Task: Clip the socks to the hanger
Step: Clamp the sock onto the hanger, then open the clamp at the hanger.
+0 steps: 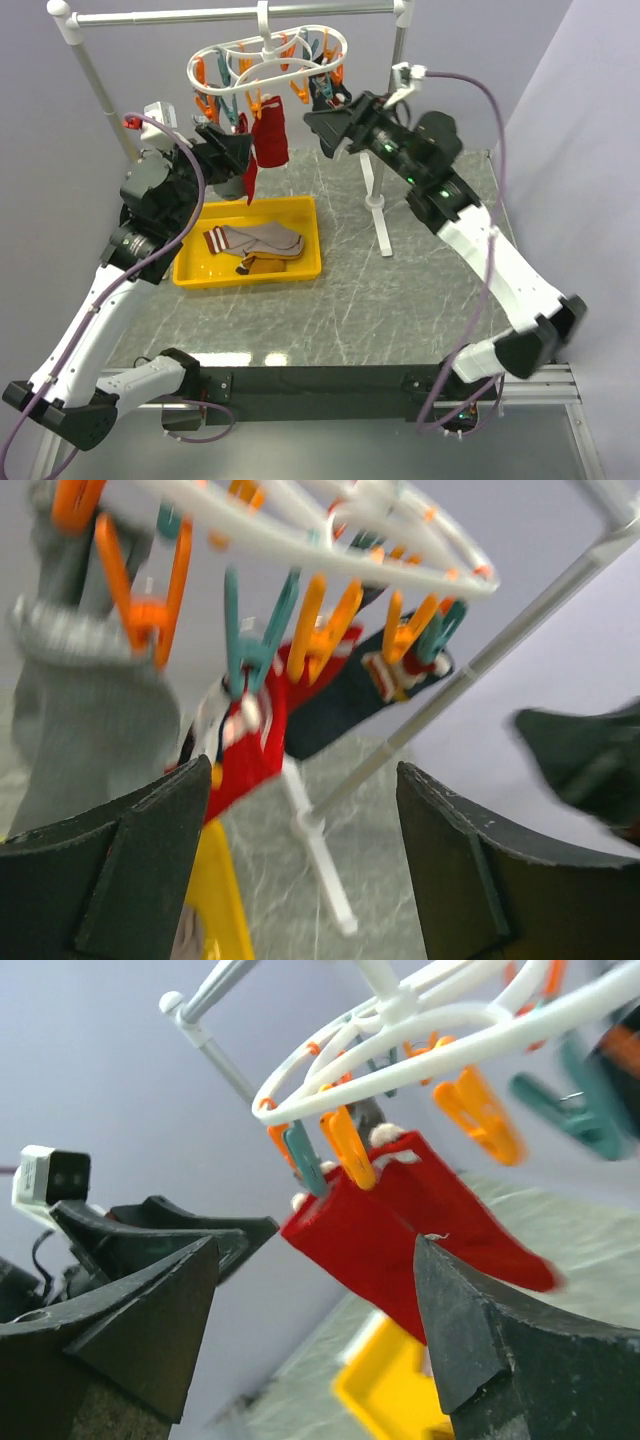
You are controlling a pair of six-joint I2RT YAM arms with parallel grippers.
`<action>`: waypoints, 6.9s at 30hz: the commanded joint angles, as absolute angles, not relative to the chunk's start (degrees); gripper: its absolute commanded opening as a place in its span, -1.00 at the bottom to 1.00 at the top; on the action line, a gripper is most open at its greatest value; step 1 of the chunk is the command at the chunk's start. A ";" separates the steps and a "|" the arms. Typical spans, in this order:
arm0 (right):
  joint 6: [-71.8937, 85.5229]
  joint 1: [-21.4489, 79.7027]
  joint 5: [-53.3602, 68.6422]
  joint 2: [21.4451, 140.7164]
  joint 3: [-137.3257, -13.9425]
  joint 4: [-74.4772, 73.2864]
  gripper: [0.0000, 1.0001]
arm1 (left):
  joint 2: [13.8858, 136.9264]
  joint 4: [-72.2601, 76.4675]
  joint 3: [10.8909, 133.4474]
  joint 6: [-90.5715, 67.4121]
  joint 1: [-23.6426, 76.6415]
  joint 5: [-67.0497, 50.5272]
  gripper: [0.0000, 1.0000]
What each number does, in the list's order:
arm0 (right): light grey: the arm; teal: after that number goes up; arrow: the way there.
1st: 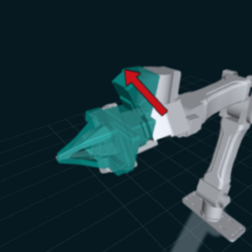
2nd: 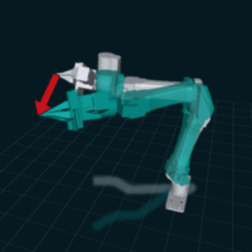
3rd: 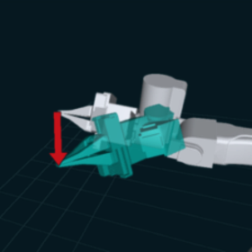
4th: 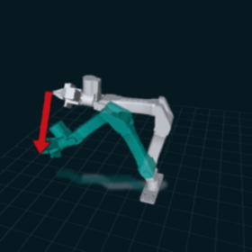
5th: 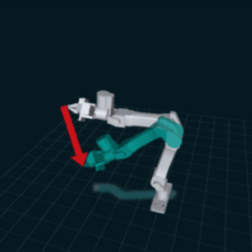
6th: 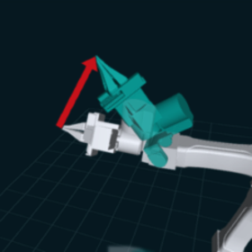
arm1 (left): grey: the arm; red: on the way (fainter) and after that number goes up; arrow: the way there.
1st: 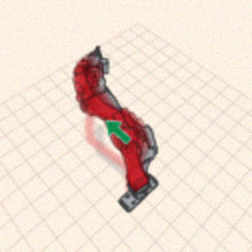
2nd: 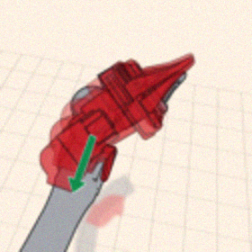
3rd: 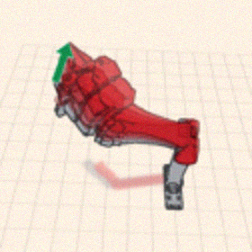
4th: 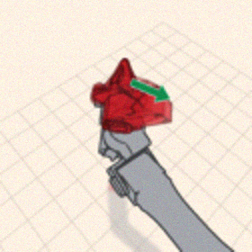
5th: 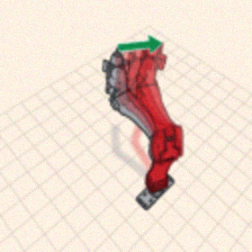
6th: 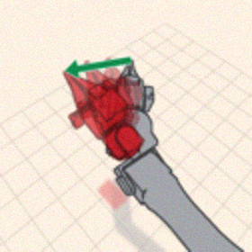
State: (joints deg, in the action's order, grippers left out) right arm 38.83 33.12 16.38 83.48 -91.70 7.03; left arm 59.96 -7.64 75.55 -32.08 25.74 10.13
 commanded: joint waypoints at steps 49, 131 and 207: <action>19.08 36.83 -5.01 61.70 -56.16 4.75 0.96 | 50.97 -10.01 51.15 -35.16 24.61 -0.19 0.59; 6.24 32.78 4.75 78.31 -91.14 2.55 0.29 | 80.50 6.24 89.82 -29.27 29.71 6.50 0.30; 17.05 32.96 18.37 88.94 -92.72 12.65 0.23 | 88.16 4.14 100.11 -47.37 26.98 10.55 -0.26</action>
State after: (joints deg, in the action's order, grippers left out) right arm 15.25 32.97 17.15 88.95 -89.08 7.51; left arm 90.26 4.64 97.01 -45.60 27.38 10.59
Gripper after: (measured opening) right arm 0.612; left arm 0.374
